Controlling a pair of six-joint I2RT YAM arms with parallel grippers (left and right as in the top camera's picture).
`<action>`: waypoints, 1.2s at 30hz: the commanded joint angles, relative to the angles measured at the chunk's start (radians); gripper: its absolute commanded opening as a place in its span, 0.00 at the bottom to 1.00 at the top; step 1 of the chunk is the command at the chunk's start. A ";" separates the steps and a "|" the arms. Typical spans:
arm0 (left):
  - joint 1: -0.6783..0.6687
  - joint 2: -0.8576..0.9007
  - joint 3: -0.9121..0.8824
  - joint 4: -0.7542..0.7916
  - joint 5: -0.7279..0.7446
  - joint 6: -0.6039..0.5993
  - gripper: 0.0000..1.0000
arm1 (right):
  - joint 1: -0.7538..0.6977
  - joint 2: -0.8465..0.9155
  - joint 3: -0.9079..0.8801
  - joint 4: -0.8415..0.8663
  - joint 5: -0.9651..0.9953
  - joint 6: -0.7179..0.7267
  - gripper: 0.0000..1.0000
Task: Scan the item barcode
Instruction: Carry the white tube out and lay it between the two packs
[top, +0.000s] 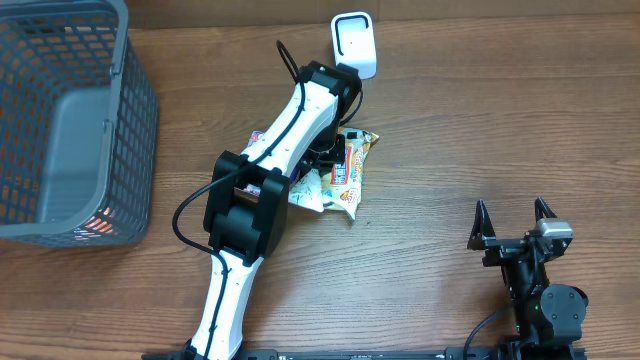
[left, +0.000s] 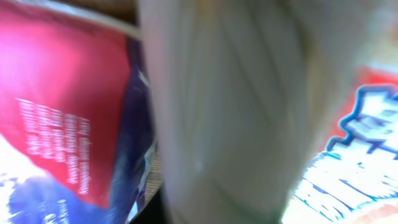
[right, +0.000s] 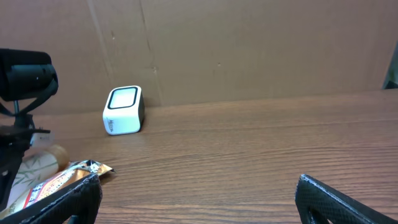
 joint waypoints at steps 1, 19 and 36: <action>-0.003 -0.016 -0.013 0.003 0.071 0.002 0.22 | -0.002 -0.008 -0.010 0.006 0.006 -0.004 1.00; 0.011 -0.016 0.438 -0.243 0.299 0.175 0.66 | -0.002 -0.008 -0.010 0.006 0.005 -0.004 1.00; 0.312 -0.460 0.734 -0.245 -0.084 0.193 1.00 | -0.002 -0.008 -0.010 0.006 0.005 -0.004 1.00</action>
